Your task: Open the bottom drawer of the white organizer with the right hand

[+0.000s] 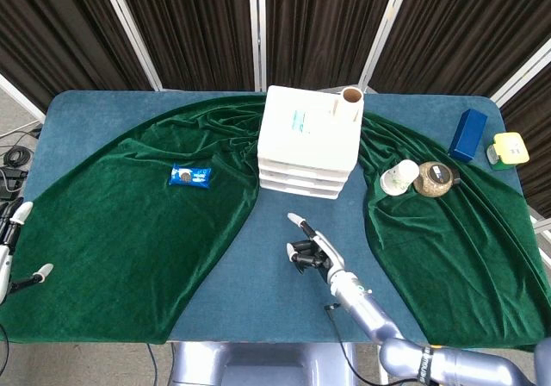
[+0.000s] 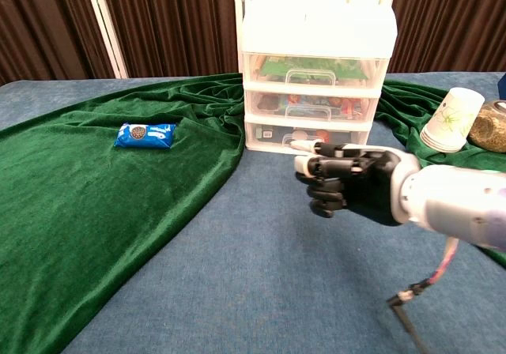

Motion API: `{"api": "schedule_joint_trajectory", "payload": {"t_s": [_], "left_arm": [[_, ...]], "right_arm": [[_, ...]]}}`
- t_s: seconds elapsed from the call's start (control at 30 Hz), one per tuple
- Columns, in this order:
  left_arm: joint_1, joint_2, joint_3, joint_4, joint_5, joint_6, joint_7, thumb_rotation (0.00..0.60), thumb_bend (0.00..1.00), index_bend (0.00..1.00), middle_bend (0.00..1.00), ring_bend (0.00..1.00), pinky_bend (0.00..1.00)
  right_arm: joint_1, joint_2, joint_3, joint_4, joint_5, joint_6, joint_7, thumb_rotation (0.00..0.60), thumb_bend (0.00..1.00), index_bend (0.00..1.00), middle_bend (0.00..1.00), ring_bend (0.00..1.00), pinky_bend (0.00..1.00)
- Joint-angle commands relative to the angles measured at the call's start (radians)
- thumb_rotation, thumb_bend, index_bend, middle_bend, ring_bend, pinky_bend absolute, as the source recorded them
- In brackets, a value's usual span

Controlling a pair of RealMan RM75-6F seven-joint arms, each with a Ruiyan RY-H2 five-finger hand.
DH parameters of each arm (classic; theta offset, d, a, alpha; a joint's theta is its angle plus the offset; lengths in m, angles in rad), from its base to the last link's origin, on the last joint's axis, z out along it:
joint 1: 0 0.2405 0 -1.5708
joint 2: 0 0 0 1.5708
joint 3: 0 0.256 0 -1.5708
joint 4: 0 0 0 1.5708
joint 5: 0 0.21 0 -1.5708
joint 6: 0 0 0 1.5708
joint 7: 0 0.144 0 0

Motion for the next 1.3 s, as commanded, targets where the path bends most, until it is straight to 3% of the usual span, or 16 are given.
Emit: {"api": "schedule_joint_trajectory", "payload": {"t_s": [0.03,0.3,0.63,1.3], "left_arm": [[-0.002,0.001,0.0,0.001,-0.002,-0.006,-0.004,0.6,0.11,0.0,0.0,0.0,0.0],[-0.013,0.002,0.002,0.005,-0.007,-0.03,-0.02,0.6,0.11,0.0,0.0,0.0,0.0],[-0.022,0.012,0.006,0.003,-0.008,-0.053,-0.039,0.6,0.11,0.0,0.0,0.0,0.0],[-0.043,0.016,0.014,0.004,-0.015,-0.099,-0.051,0.6,0.11,0.0,0.0,0.0,0.0]], "right_arm": [[0.022,-0.042,0.018,0.046,0.036,-0.002,-0.014,0.6,0.51,0.11,0.83,0.9,0.81],[0.067,-0.132,0.056,0.166,0.114,-0.027,-0.027,0.6,0.52,0.22,0.83,0.9,0.81],[0.119,-0.198,0.112,0.301,0.18,-0.091,-0.043,0.6,0.52,0.08,0.83,0.9,0.81],[0.154,-0.255,0.22,0.499,0.209,-0.195,-0.018,0.6,0.53,0.07,0.83,0.9,0.81]]}}
